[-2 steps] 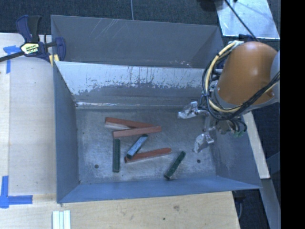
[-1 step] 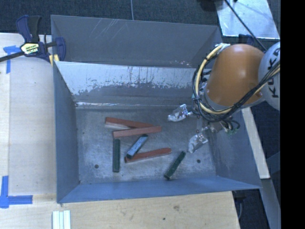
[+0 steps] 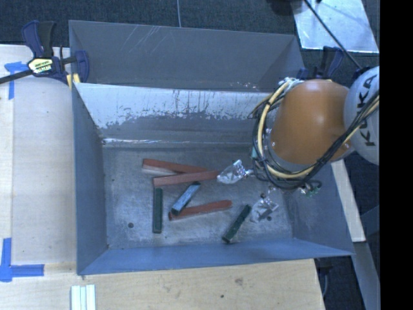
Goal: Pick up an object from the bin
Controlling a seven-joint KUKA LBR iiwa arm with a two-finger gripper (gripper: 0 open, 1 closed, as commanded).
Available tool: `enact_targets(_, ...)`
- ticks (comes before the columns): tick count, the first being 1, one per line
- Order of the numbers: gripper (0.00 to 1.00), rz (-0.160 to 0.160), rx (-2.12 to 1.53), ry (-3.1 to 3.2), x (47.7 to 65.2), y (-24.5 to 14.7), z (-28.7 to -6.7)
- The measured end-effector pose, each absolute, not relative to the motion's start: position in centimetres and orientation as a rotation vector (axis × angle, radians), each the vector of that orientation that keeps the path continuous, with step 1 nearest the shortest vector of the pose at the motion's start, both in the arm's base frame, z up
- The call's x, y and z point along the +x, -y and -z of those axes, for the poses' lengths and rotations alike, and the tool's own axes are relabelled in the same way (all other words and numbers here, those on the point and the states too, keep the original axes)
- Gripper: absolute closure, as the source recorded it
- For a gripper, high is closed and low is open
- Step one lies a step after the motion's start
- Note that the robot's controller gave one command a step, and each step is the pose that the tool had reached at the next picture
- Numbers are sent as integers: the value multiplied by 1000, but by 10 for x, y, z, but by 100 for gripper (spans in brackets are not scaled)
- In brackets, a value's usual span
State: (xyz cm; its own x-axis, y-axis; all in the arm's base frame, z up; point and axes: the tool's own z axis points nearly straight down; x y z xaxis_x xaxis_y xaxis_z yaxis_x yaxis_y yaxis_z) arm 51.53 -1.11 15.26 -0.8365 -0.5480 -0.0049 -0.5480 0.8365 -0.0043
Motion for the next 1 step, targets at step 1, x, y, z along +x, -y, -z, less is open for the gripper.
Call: enact_targets(1,0,2,-997,-2974,498,-10,-75)
